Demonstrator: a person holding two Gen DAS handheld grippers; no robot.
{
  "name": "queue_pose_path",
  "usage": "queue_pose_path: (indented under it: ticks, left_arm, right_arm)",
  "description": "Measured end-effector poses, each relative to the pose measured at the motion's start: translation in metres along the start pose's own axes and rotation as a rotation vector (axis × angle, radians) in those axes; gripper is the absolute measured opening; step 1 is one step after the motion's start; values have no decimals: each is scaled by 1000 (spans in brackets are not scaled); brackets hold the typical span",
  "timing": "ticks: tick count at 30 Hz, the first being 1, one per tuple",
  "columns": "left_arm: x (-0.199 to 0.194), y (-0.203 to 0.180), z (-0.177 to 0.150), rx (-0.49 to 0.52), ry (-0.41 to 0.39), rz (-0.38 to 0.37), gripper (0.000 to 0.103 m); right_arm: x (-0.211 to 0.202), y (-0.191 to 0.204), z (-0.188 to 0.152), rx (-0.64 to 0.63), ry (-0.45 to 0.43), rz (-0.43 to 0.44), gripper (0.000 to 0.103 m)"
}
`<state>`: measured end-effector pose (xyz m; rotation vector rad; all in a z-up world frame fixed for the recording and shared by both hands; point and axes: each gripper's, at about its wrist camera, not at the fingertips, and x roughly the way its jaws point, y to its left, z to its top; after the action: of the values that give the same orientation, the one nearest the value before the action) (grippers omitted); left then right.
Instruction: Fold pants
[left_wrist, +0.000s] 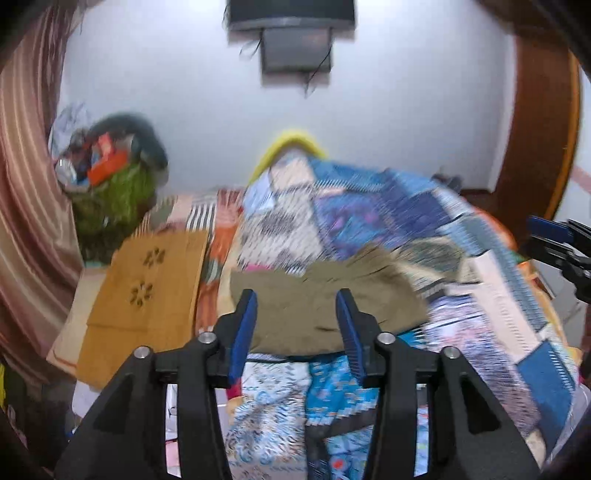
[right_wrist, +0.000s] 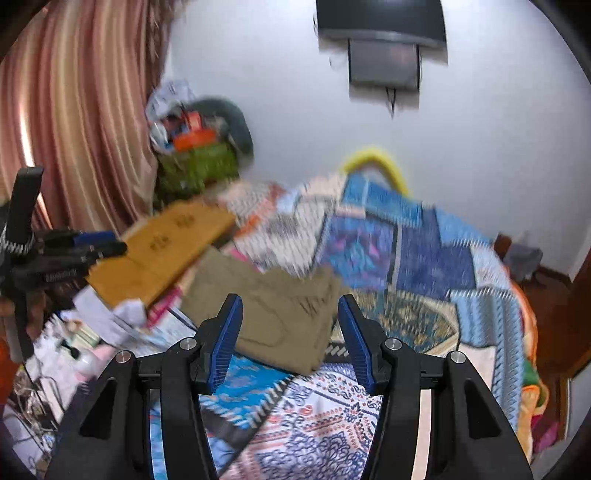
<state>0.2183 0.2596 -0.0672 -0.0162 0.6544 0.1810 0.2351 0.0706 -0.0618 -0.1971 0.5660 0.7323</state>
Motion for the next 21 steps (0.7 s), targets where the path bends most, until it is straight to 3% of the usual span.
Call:
queue_pose_path:
  ticks: [10, 18, 21]
  left_arm:
    - [-151, -46, -15, -16, -261, -23, 49]
    - [-218, -71, -51, -25, -404, -18, 51]
    - [-231, -78, -63, -28, -437, -39, 62]
  right_arm:
    - [-127, 44, -1, -39, -268, 40, 50]
    - [-177, 73, -26, -61, -384, 42, 50]
    - [-183, 78, -35, -50, -394, 59, 50]
